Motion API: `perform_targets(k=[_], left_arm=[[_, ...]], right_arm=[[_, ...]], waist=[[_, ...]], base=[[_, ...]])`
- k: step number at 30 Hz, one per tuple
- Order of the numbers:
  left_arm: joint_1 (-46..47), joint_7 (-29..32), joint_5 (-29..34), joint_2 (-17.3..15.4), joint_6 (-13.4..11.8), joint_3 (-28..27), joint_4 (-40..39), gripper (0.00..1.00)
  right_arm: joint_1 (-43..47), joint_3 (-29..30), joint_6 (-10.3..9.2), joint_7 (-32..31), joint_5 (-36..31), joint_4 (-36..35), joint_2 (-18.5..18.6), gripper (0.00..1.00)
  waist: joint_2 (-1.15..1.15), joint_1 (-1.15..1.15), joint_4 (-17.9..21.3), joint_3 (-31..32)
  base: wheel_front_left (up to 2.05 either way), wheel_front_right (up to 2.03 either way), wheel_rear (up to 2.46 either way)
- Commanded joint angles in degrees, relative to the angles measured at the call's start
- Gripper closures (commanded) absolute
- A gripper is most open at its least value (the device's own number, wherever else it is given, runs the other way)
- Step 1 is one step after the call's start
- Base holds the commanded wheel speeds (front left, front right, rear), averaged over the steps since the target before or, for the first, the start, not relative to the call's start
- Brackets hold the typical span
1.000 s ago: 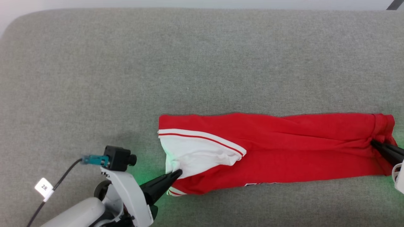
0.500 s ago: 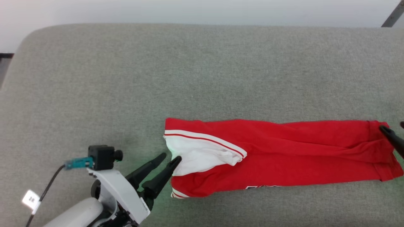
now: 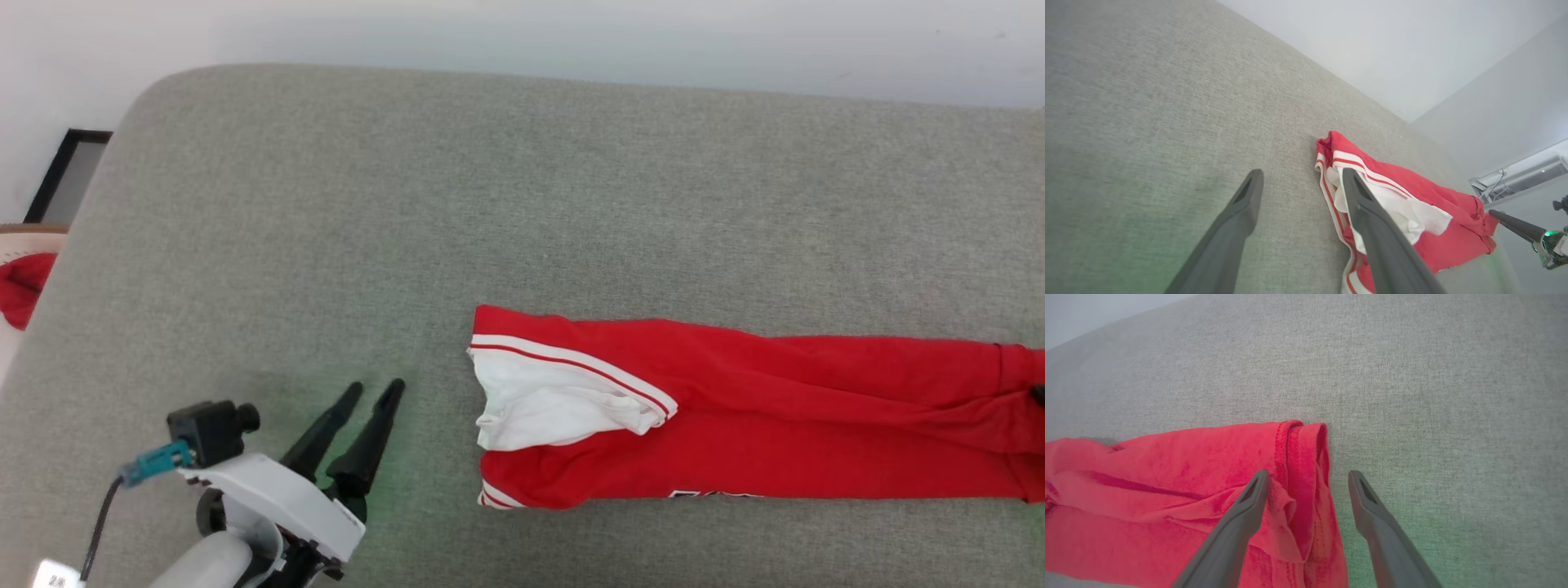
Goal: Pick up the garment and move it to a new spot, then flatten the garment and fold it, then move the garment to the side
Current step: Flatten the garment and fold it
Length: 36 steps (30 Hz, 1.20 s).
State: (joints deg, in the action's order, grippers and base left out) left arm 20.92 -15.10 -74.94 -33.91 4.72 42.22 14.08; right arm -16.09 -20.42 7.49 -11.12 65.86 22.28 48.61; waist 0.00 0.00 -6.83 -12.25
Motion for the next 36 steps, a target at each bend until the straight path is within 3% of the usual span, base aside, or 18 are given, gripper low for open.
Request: perform_targets(k=[1, 13, 18, 23, 29, 36], left_arm=[[-1.7, 0.0, 2.6, 1.4, -0.4, -2.1, 0.6, 0.0], [-6.0, 0.0, 28.7, 9.3, -2.4, -18.9, 4.3, 0.0], [-7.5, 0.0, 39.5, 12.5, -3.9, -25.7, 2.8, 0.0], [-8.9, 0.0, 49.3, 15.7, -3.5, -31.5, -0.4, 0.0], [-10.9, 0.0, 55.6, 20.3, -1.7, -37.5, -3.1, 0.0], [-11.8, 0.0, 59.3, 23.2, 0.2, -41.2, -3.1, 0.0]], right_arm=[[0.6, 0.7, 0.0, -0.2, 0.3, 0.5, -0.2, 0.0], [0.1, 1.8, 0.0, -1.2, 0.6, 3.2, -1.7, 0.0], [-0.8, 1.2, 0.0, -1.8, 0.1, 3.0, -2.3, 0.0], [-2.4, 0.5, 0.0, -2.5, -0.7, 3.0, -3.2, 0.0], [-4.0, 0.3, 0.0, -3.8, -1.3, 3.4, -3.5, 0.0], [-4.2, 0.5, 0.0, -5.8, -1.2, 5.1, -3.8, 0.0]], waist=[[0.0, 0.0, -0.3, -0.1], [0.0, 0.0, 0.0, -0.7], [0.0, 0.0, 0.3, -0.9], [0.0, 0.0, 0.3, -0.9], [0.0, 0.0, 0.0, -0.4], [0.0, 0.0, -0.5, -0.2]], base=[[0.0, 0.0, 0.0], [0.0, 0.0, 0.0], [0.0, 0.0, 0.0], [0.0, 0.0, 0.0], [0.0, 0.0, 0.0], [0.0, 0.0, 0.0]])
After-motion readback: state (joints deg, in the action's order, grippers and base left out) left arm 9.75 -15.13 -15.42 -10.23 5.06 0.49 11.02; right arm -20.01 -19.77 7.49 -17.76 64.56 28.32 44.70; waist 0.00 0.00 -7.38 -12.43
